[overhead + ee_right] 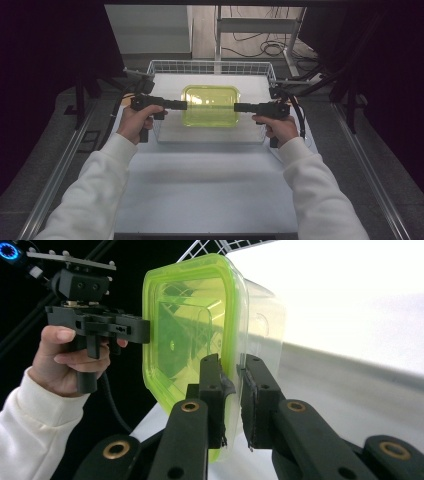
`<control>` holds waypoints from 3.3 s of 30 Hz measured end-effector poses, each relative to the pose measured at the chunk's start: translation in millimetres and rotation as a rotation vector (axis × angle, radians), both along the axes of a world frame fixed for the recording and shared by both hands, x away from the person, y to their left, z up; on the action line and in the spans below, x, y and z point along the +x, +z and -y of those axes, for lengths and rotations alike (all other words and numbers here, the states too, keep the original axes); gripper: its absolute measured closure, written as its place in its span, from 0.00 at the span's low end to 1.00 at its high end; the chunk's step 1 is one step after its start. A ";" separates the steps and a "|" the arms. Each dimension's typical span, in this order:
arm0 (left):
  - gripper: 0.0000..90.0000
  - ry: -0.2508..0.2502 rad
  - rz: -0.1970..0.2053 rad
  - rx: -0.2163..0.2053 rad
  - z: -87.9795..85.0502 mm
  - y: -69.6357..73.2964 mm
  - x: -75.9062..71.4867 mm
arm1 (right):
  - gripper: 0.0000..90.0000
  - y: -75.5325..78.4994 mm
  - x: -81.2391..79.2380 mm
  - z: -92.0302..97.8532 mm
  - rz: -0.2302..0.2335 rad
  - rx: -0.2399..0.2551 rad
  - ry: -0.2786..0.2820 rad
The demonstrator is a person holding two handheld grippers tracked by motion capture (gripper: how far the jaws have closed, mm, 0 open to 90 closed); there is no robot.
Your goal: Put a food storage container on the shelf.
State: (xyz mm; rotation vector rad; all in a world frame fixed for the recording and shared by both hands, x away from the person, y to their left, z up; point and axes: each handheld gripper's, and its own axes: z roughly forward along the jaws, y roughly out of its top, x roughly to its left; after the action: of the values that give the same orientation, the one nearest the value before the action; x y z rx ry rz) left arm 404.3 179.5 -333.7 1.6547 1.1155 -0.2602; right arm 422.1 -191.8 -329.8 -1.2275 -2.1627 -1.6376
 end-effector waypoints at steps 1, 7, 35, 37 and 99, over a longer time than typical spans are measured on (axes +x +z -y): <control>0.90 -0.001 0.002 -0.008 -0.6 1.5 3.0 | 0.89 2.3 3.2 0.1 0.003 -0.003 0.004; 0.90 -0.001 -0.004 -0.026 -6.3 7.3 22.5 | 0.89 13.4 22.2 -2.8 0.012 -0.008 0.016; 0.88 0.081 -0.131 -0.113 -5.2 -4.8 89.0 | 0.87 -2.0 80.2 -3.7 -0.172 0.121 -0.154; 0.87 0.094 -0.148 -0.120 -4.7 -6.2 91.9 | 0.87 -3.0 81.2 -4.0 -0.179 0.129 -0.165; 0.25 0.080 0.203 0.149 -12.1 -61.8 -78.2 | 0.28 -34.0 -70.0 41.6 0.228 -0.204 -0.051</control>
State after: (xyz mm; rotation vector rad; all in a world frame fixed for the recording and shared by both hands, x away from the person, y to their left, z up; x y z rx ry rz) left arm 326.2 191.5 -395.5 1.7199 1.0646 0.0432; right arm 352.1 -233.4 -363.9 -1.2078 -2.5097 -1.6860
